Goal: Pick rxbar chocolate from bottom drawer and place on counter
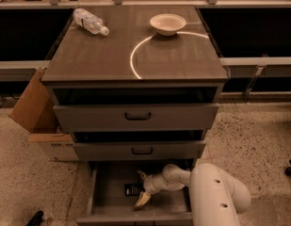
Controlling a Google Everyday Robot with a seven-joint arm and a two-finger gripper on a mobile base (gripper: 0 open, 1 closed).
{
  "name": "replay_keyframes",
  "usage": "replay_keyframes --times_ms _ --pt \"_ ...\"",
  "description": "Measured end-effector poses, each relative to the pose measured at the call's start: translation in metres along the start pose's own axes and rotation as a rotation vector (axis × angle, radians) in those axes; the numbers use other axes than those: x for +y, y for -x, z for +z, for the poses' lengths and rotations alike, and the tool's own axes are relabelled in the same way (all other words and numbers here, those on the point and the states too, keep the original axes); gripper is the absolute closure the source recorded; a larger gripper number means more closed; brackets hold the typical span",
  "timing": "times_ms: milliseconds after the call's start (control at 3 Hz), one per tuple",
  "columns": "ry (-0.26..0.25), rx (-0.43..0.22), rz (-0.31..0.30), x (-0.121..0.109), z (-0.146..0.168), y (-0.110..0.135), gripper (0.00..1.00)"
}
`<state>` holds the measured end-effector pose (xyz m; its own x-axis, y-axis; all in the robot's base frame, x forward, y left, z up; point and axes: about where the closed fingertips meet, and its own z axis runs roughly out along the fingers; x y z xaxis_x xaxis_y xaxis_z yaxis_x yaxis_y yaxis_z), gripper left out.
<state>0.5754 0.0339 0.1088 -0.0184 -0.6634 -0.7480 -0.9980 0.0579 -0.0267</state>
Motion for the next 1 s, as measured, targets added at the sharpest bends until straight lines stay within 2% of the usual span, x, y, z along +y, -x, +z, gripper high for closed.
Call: replay_keyframes --times_ms 667,1000 --pt "0.021 0.024 -0.004 0.0083 0.0094 -0.0008 0.0" --pt "0.024 0.032 -0.009 0.0102 0.0119 -0.0018 0.16"
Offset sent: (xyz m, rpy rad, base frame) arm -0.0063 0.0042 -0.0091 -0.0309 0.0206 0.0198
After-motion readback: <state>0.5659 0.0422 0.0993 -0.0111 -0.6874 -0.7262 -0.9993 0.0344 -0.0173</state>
